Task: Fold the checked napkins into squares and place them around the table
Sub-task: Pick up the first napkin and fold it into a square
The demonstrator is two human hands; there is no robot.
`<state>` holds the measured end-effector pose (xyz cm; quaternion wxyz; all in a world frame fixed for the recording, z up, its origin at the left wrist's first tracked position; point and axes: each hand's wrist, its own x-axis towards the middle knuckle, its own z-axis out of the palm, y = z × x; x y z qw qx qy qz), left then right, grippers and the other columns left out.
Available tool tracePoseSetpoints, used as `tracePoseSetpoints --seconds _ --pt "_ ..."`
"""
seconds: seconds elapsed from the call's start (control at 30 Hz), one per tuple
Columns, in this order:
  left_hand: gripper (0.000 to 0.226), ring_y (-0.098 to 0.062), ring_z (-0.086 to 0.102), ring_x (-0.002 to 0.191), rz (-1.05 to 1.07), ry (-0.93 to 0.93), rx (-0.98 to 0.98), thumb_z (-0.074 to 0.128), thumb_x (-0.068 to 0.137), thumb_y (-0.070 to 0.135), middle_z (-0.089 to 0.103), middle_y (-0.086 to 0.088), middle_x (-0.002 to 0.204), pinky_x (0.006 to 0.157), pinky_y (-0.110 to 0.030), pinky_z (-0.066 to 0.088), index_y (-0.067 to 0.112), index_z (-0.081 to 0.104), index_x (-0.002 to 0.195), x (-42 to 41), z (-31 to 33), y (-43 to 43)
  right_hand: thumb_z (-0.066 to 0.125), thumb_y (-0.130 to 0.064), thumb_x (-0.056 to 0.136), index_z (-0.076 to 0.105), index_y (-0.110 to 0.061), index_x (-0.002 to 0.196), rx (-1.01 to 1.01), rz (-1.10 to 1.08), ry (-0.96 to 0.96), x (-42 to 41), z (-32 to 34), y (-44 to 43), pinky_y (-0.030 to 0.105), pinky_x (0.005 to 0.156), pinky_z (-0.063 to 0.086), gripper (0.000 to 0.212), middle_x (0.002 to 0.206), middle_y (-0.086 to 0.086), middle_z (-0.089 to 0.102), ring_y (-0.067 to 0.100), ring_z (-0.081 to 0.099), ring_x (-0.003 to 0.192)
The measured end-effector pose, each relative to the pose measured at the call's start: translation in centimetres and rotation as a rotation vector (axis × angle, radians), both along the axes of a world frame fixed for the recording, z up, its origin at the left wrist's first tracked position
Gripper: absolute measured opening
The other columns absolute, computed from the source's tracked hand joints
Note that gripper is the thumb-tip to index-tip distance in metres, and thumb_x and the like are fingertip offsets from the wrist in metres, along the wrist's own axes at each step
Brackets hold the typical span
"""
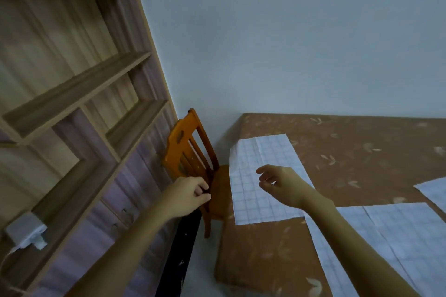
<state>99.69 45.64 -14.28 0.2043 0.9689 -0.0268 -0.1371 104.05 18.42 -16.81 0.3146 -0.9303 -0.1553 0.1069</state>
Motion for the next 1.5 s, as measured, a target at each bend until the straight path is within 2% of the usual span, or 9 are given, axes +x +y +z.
tracePoseSetpoints --seconds 0.43,0.7,0.87,1.0,1.13,1.2,1.3,1.43,1.5 --pt "0.033 -0.007 0.061 0.101 -0.331 0.120 -0.078 0.067 0.093 0.034 0.066 0.006 0.117 0.090 -0.030 0.056 0.024 0.065 0.125 13.9 -9.3 -1.9 0.056 -0.022 0.100 0.056 -0.018 0.135 -0.069 -0.300 0.216 7.0 -7.6 -1.4 0.019 0.087 0.050 0.035 0.123 0.000 0.067 0.008 0.061 0.098" --pt "0.036 -0.010 0.057 0.106 -0.635 0.276 -0.062 0.066 0.095 0.027 0.061 -0.001 0.128 0.091 -0.024 0.049 0.022 0.062 0.130 18.5 -15.9 -3.3 0.053 -0.019 0.100 0.057 -0.018 0.134 -0.019 -0.575 0.414 5.8 -12.3 0.9 0.023 0.090 0.052 0.034 0.121 0.000 0.067 0.013 0.064 0.103" --pt "0.043 -0.017 0.060 0.115 -0.799 0.342 0.027 0.074 0.088 0.030 0.061 -0.002 0.132 0.095 -0.031 0.052 0.019 0.062 0.129 19.0 -20.5 -4.5 0.051 -0.022 0.101 0.056 -0.020 0.136 -0.015 -0.692 0.500 3.3 -14.9 2.4 0.021 0.090 0.052 0.035 0.124 0.000 0.067 0.013 0.065 0.106" --pt "0.052 -0.019 0.055 0.114 -0.896 0.300 0.131 0.082 0.079 0.034 0.056 0.000 0.127 0.090 -0.034 0.052 0.020 0.061 0.125 18.3 -23.9 -5.6 0.052 -0.020 0.100 0.056 -0.016 0.138 -0.029 -0.731 0.553 2.0 -16.3 3.2 0.021 0.093 0.052 0.038 0.124 0.000 0.067 0.012 0.064 0.109" --pt "0.050 -0.019 0.052 0.114 -0.969 0.210 0.269 0.080 0.081 0.032 0.051 0.000 0.123 0.089 -0.029 0.051 0.023 0.056 0.124 18.4 -27.2 -5.7 0.053 -0.021 0.099 0.057 -0.019 0.136 -0.031 -0.774 0.576 0.9 -17.2 3.9 0.009 0.082 0.042 0.038 0.123 -0.002 0.068 0.007 0.062 0.102" --pt "0.034 -0.016 0.054 0.105 -0.968 0.147 0.248 0.075 0.086 0.024 0.055 0.002 0.115 0.081 -0.026 0.049 0.024 0.057 0.115 18.6 -28.5 -5.3 0.054 -0.021 0.098 0.057 -0.020 0.136 -0.018 -0.809 0.579 0.2 -17.6 4.0 0.006 0.078 0.041 0.037 0.121 -0.004 0.068 0.003 0.059 0.098" --pt "0.019 -0.013 0.056 0.091 -0.946 0.085 0.206 0.074 0.087 0.021 0.056 0.006 0.099 0.069 -0.024 0.049 0.026 0.059 0.098 19.0 -29.7 -4.8 0.055 -0.020 0.098 0.059 -0.019 0.134 0.006 -0.862 0.596 -1.0 -17.9 4.1 0.015 0.086 0.050 0.037 0.118 -0.003 0.068 0.005 0.061 0.098" --pt "0.019 -0.013 0.053 0.088 -0.957 0.095 0.104 0.070 0.089 0.037 0.058 0.005 0.093 0.065 -0.023 0.036 0.022 0.059 0.088 19.3 -29.6 -4.9 0.053 -0.017 0.098 0.058 -0.019 0.132 0.032 -0.893 0.607 -2.1 -17.9 4.4 0.017 0.084 0.050 0.034 0.118 -0.002 0.068 0.009 0.065 0.099" --pt "0.021 -0.014 0.054 0.089 -0.944 0.122 0.061 0.066 0.093 0.039 0.060 0.004 0.095 0.067 -0.024 0.037 0.019 0.060 0.091 19.4 -29.2 -5.0 0.053 -0.016 0.099 0.058 -0.016 0.132 0.050 -0.912 0.598 -2.4 -17.9 4.5 0.020 0.086 0.053 0.034 0.118 0.000 0.068 0.011 0.066 0.100"
